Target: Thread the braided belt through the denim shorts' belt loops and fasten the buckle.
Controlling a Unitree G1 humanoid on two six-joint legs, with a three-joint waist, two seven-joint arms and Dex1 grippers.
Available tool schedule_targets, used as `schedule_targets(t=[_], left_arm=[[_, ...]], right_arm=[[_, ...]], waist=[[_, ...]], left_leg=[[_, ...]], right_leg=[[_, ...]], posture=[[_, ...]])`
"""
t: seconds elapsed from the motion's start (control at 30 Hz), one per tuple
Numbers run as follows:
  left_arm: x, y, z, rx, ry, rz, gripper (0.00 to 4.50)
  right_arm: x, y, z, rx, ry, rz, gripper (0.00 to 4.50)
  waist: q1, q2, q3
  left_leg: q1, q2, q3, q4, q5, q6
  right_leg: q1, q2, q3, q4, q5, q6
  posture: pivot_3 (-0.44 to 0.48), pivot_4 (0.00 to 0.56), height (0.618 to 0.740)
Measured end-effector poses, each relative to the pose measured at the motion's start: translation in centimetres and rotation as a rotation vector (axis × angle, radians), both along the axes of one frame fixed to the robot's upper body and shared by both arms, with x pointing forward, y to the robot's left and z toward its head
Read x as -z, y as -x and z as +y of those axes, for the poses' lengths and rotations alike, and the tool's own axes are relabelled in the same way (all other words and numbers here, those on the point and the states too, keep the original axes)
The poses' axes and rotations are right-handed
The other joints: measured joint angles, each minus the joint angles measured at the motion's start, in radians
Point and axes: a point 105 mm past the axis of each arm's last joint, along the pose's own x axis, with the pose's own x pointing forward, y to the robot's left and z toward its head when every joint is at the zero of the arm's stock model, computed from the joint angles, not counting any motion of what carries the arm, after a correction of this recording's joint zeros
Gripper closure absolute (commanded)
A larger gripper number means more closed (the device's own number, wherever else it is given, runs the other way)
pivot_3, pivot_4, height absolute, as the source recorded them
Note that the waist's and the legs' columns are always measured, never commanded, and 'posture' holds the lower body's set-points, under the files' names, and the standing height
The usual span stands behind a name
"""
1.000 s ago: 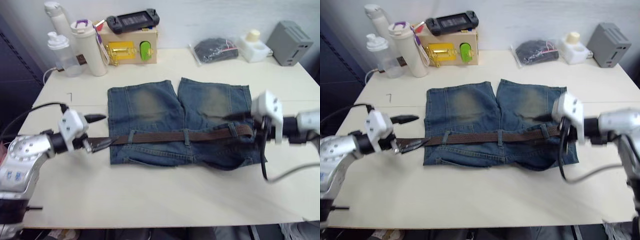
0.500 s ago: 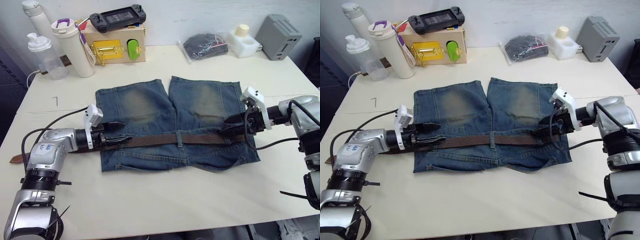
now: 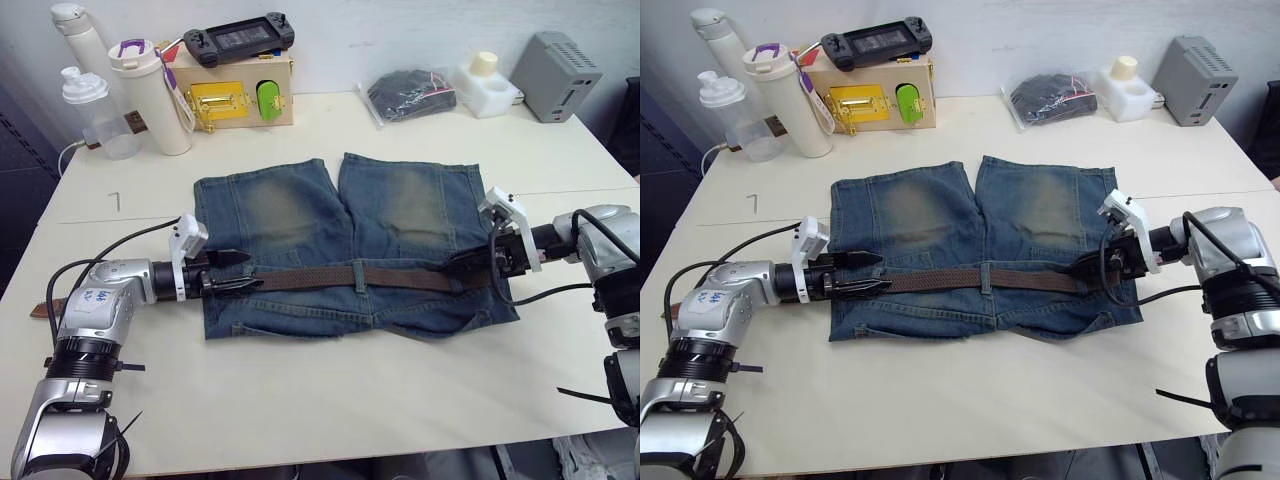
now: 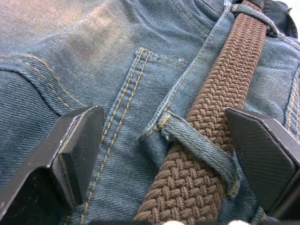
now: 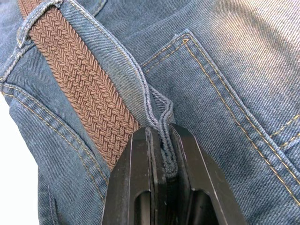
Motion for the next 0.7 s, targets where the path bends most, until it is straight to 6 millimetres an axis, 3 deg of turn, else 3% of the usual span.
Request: schedule_targets(t=[0.07, 0.17, 0.47, 0.7], left_arm=[[0.0, -0.3, -0.2, 0.007, 0.005, 0.0, 0.0], [0.0, -0.6, -0.3, 0.019, 0.004, -0.001, 0.68], [0.3, 1.1, -0.4, 0.144, -0.038, -0.003, 4.17], [0.2, 1.1, -0.1, 0.153, -0.072, -0.011, 4.3]], right_arm=[[-0.2, 0.2, 0.2, -0.009, -0.004, -0.011, 4.49], [-0.2, 0.6, 0.6, -0.025, -0.014, -0.023, 4.5], [-0.4, 0.6, 0.6, 0.002, -0.026, -0.046, 4.5], [-0.4, 0.0, 0.7, 0.024, -0.025, -0.081, 4.5]], waist=[[0.0, 0.0, 0.0], [-0.001, 0.0, 0.0], [-0.003, 0.0, 0.0], [-0.003, 0.0, 0.0]], left_leg=[[0.0, 0.0, 0.0, 0.0, 0.0, 0.0], [0.0, 0.0, 0.0, 0.0, 0.0, 0.0], [0.0, 0.0, 0.0, 0.0, 0.0, 0.0], [0.0, 0.0, 0.0, 0.0, 0.0, 0.0]], right_leg=[[0.0, 0.0, 0.0, 0.0, 0.0, 0.0], [0.0, 0.0, 0.0, 0.0, 0.0, 0.0], [0.0, 0.0, 0.0, 0.001, 0.0, 0.0], [0.0, 0.0, 0.0, 0.001, 0.0, 0.0]], posture=[[0.0, 0.15, 0.645], [0.0, 0.15, 0.645], [0.0, 0.15, 0.645], [0.0, 0.15, 0.645]])
